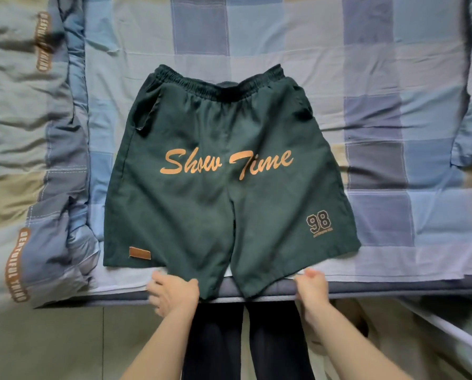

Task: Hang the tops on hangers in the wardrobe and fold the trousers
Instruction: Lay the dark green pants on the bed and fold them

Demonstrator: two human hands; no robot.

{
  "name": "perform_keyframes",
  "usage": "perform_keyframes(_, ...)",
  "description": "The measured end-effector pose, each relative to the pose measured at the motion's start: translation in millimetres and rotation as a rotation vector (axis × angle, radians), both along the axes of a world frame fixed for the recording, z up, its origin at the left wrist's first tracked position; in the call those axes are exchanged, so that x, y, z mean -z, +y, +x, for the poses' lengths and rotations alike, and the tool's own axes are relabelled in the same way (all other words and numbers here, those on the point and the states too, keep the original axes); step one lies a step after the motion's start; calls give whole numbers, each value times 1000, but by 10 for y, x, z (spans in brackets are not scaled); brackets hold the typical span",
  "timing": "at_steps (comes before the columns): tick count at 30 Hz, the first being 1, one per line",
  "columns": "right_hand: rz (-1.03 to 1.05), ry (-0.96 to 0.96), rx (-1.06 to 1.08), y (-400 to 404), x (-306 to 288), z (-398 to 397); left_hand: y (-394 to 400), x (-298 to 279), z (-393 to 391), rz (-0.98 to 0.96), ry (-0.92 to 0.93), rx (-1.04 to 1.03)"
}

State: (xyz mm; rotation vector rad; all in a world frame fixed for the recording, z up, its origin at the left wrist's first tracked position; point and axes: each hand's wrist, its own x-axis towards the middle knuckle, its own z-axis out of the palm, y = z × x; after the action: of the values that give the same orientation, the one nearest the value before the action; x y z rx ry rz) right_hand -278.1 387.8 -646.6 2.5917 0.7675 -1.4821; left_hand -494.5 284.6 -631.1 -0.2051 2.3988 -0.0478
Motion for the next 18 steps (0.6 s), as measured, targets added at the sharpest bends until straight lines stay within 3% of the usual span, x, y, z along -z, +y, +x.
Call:
perform_keyframes(3,125,-102,-265,824,27,396,359,-26,183,108,99,426)
perform_keyframes(6,131,-202,-439,1490,199,760,869,25,456,266,-24,705)
perform_keyframes(10,-9,-54,-613,1684,453,960,1514,222,997,423,-226,967)
perform_keyframes(14,-256,110,-987,1627,555,1201,1980,419,1497,467,-364,1249)
perform_keyframes(16,-472,23,-1229,1849,505,1291,2138,485,1691,442,-368,1385)
perform_keyframes(18,-421,-145,-1401,2203,428,1229,2224,529,1824,395,-348,1476)
